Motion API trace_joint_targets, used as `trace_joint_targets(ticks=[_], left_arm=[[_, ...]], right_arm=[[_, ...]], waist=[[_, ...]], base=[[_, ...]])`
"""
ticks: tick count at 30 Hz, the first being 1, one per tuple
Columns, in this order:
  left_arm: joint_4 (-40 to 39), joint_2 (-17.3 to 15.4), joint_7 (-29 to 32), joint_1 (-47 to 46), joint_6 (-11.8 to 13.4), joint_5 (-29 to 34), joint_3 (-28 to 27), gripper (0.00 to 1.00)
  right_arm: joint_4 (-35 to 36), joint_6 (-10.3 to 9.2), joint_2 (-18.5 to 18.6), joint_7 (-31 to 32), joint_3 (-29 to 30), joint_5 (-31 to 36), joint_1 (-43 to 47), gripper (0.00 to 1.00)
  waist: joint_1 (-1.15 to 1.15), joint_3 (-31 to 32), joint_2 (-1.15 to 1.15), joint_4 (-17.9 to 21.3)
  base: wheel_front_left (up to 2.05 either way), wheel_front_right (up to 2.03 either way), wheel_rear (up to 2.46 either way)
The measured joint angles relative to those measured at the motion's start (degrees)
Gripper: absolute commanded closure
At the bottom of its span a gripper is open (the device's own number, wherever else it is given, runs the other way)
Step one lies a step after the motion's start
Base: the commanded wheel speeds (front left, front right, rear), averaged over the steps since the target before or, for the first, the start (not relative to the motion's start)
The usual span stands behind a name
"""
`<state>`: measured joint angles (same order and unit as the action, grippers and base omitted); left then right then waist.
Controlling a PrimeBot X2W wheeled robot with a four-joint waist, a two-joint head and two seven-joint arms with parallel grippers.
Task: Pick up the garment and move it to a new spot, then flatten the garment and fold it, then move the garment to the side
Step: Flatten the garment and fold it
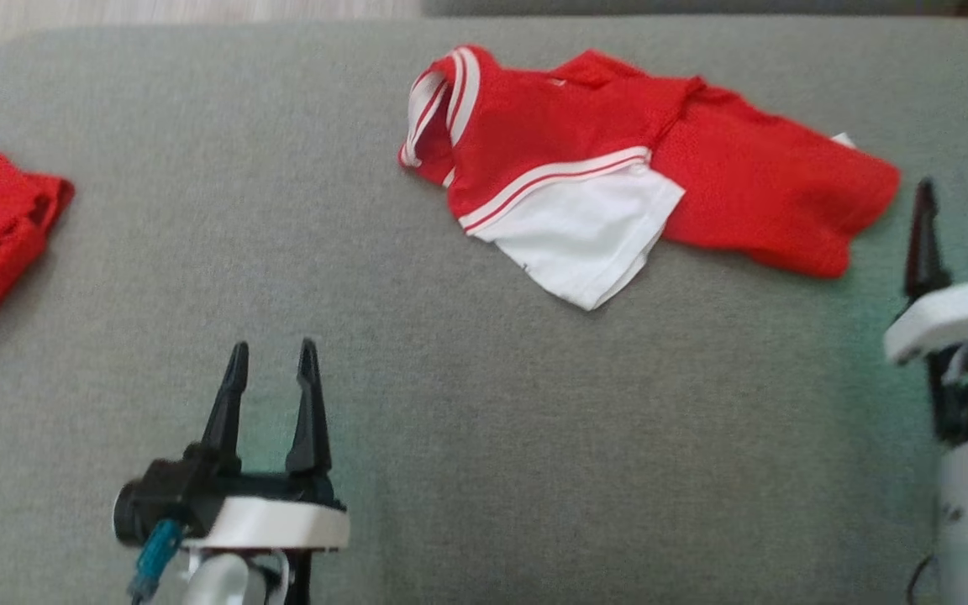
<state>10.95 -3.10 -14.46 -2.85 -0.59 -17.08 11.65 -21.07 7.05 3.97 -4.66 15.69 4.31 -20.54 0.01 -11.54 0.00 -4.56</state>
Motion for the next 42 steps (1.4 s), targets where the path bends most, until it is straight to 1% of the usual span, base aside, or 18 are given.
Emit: trace_joint_targets(ticks=[4,9,15,16,19,20,21,22,23,26,29,34,35,39,42], left_arm=[[-1.8,0.1,0.0,-1.9,0.0,0.0,1.2,0.00],[-3.0,0.2,0.0,-3.8,0.0,0.0,1.7,0.00],[-4.2,0.3,-0.1,-5.3,0.5,0.0,3.0,0.00],[-4.3,0.4,-0.1,-5.4,0.6,0.0,3.1,0.00],[-4.3,0.4,-0.1,-5.4,0.6,0.0,3.0,0.00],[-4.3,0.4,-0.1,-5.4,0.7,0.0,3.0,0.00],[-4.3,0.4,-0.1,-5.4,0.7,0.0,3.0,0.00],[-4.3,0.4,-0.1,-5.4,0.7,0.0,3.0,0.00],[-4.3,0.4,-0.1,-5.4,0.7,0.0,3.0,0.00],[-4.3,0.4,-0.1,-5.4,1.0,0.0,3.0,0.00],[-4.1,0.4,-0.1,-5.4,1.1,0.0,3.0,0.00],[-3.5,0.4,-0.1,-5.3,1.1,0.0,2.7,0.00],[-3.5,0.4,-0.1,-5.3,1.1,0.0,2.7,0.00],[-2.8,0.4,-0.1,-4.8,1.1,0.0,2.3,0.00],[-2.3,0.4,-0.1,-4.4,1.1,0.0,1.9,0.00]], right_arm=[[-4.7,0.00,3.8,5.4,1.9,0.2,-5.9,0.00],[-10.3,0.00,7.7,8.6,3.0,-0.4,-11.9,0.00],[-16.9,0.00,10.1,12.0,3.2,-0.9,-16.9,0.00],[-19.1,0.00,10.7,13.5,2.9,-1.5,-17.7,0.00],[-21.0,0.00,10.9,14.6,1.8,-2.7,-18.4,0.00],[-21.4,0.00,11.1,14.8,1.4,-3.3,-18.8,0.07],[-21.8,0.00,11.2,14.9,1.0,-3.6,-19.1,0.22],[-22.0,0.00,11.2,15.0,0.5,-4.0,-19.3,0.45],[-22.1,0.00,11.2,15.0,0.0,-4.4,-19.4,0.53],[-22.3,0.00,11.2,14.1,-1.1,-5.3,-19.4,0.99],[-22.3,0.00,11.2,12.9,-2.2,-5.8,-19.4,1.00],[-19.6,0.00,11.2,8.7,-4.9,-6.5,-19.3,1.00],[-19.6,0.00,11.2,8.7,-4.9,-6.5,-19.3,1.00],[-15.4,0.00,11.0,6.8,-10.1,-8.3,-18.1,1.00],[-11.3,0.00,10.9,6.6,-14.3,-10.2,-13.9,1.00]], waist=[[0.00,-3.1,0.00,-1.4],[0.00,-7.0,0.00,-3.3],[0.00,-10.6,0.00,-5.2],[0.00,-11.3,0.00,-5.7],[0.00,-11.6,0.00,-5.8],[-0.01,-11.6,0.00,-5.7],[-0.01,-11.5,0.00,-5.5],[-0.01,-11.4,0.00,-5.4],[-0.01,-11.3,0.00,-5.3],[-0.01,-10.8,0.00,-4.8],[-0.01,-10.3,0.00,-4.4],[-0.01,-8.5,0.00,-3.7],[-0.01,-8.5,0.00,-3.7],[-0.02,-6.5,0.00,-3.3],[-0.02,-4.9,0.00,-2.9]], base=[[0.00,0.00,0.00],[0.00,0.00,0.00],[0.00,0.00,0.00],[0.00,0.00,0.00],[0.00,0.00,0.00],[0.00,0.00,0.00],[0.00,0.00,0.00],[0.00,0.00,0.00],[0.00,0.00,0.00],[0.00,0.00,0.00],[0.00,0.00,0.00],[0.00,0.00,0.00],[0.00,0.00,0.00],[0.00,0.00,0.00],[0.00,0.00,0.00]])
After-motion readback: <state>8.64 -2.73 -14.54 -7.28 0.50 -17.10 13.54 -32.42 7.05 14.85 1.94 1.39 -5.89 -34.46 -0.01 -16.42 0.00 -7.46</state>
